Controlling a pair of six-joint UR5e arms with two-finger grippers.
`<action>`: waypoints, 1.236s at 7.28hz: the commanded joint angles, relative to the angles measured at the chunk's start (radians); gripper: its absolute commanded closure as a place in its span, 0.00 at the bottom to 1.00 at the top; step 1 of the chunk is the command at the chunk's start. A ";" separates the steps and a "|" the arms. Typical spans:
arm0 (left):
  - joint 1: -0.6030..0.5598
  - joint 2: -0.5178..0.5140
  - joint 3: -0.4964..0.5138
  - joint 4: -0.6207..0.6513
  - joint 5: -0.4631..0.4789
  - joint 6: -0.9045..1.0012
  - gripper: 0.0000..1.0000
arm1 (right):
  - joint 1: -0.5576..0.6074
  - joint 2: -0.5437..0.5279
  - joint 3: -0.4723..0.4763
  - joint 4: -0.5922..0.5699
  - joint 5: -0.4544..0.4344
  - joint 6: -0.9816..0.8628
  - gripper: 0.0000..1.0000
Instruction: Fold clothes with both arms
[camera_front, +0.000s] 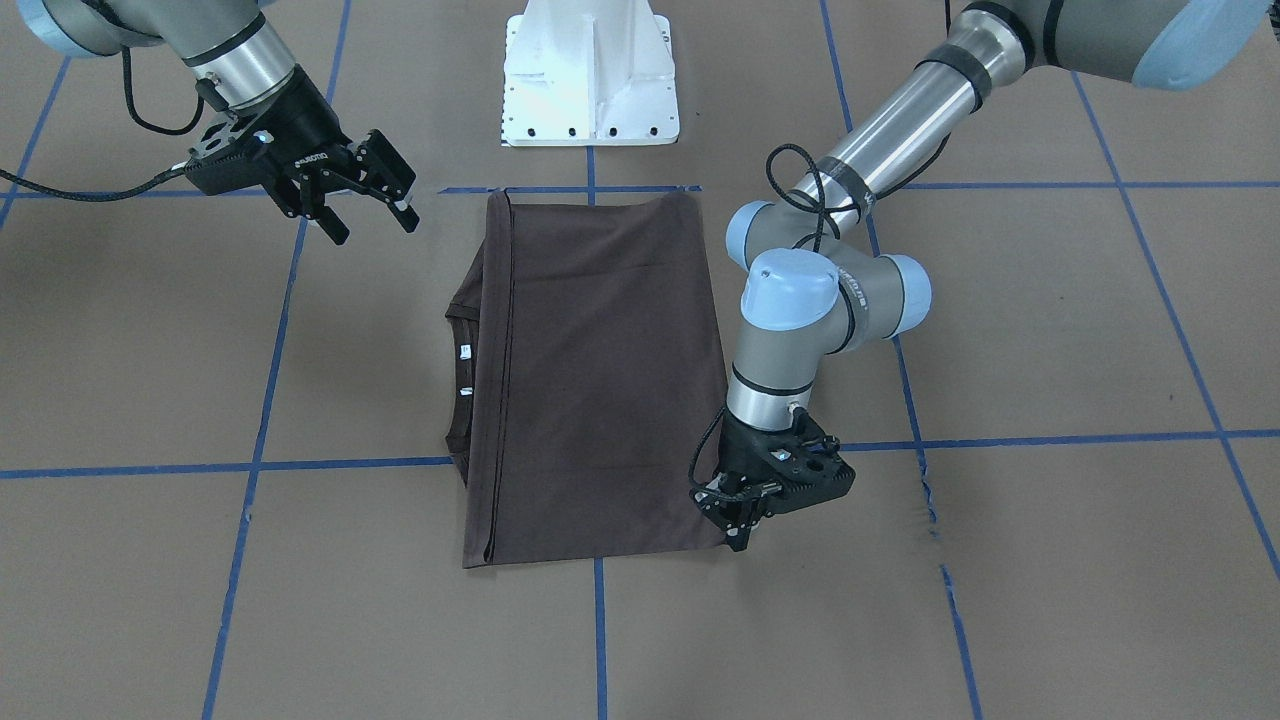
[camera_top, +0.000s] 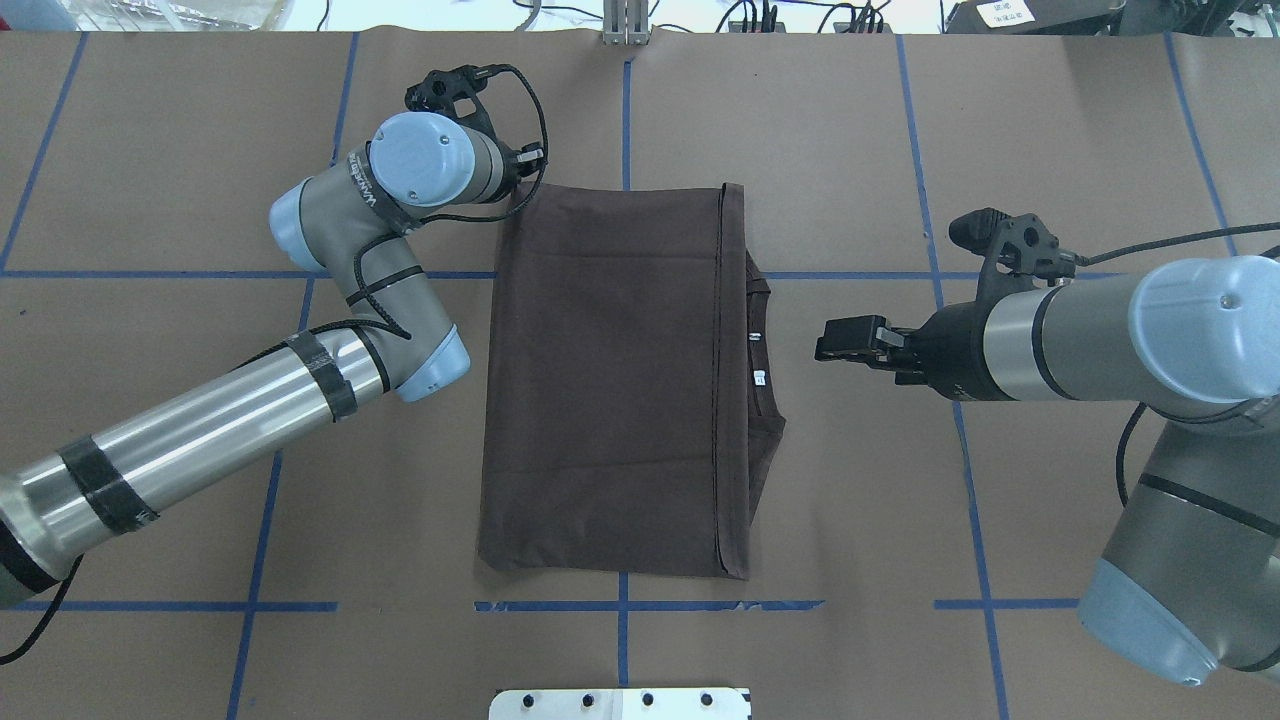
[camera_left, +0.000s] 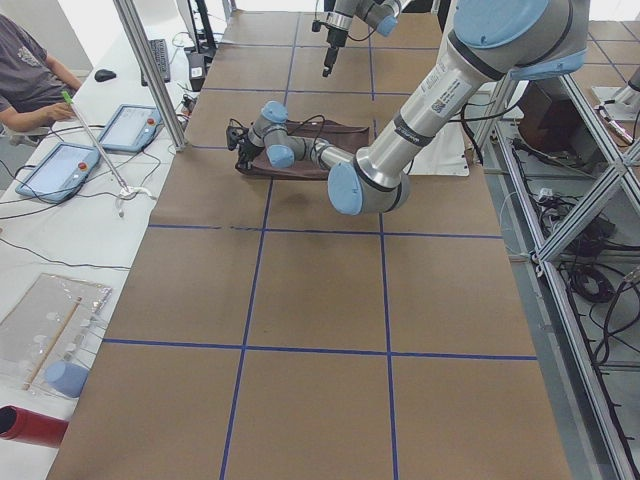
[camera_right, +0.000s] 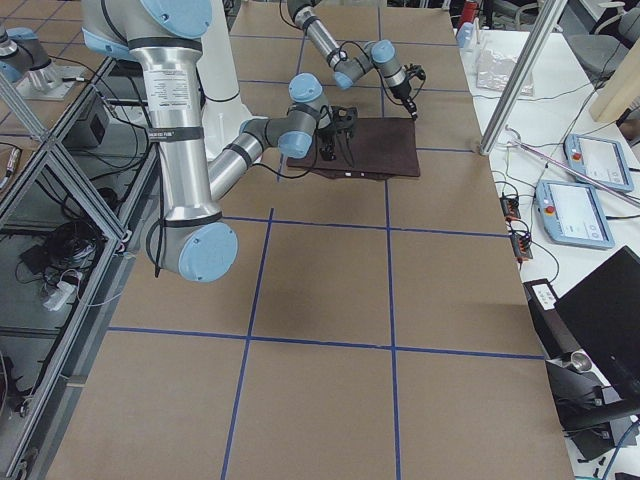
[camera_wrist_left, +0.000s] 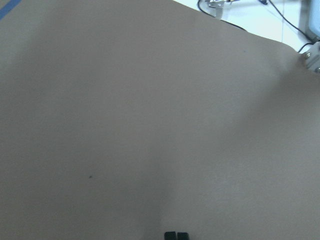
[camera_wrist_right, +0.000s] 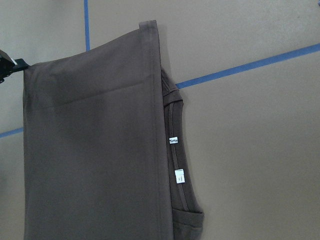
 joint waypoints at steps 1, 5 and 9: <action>-0.013 -0.012 0.057 -0.041 0.019 0.045 1.00 | -0.001 0.004 -0.001 0.000 -0.002 0.001 0.00; -0.024 -0.004 0.064 -0.048 0.026 0.045 0.01 | -0.004 0.006 -0.009 0.000 -0.002 -0.001 0.00; -0.041 0.009 -0.057 -0.016 -0.129 0.052 0.00 | -0.011 0.053 -0.063 -0.111 0.002 -0.099 0.00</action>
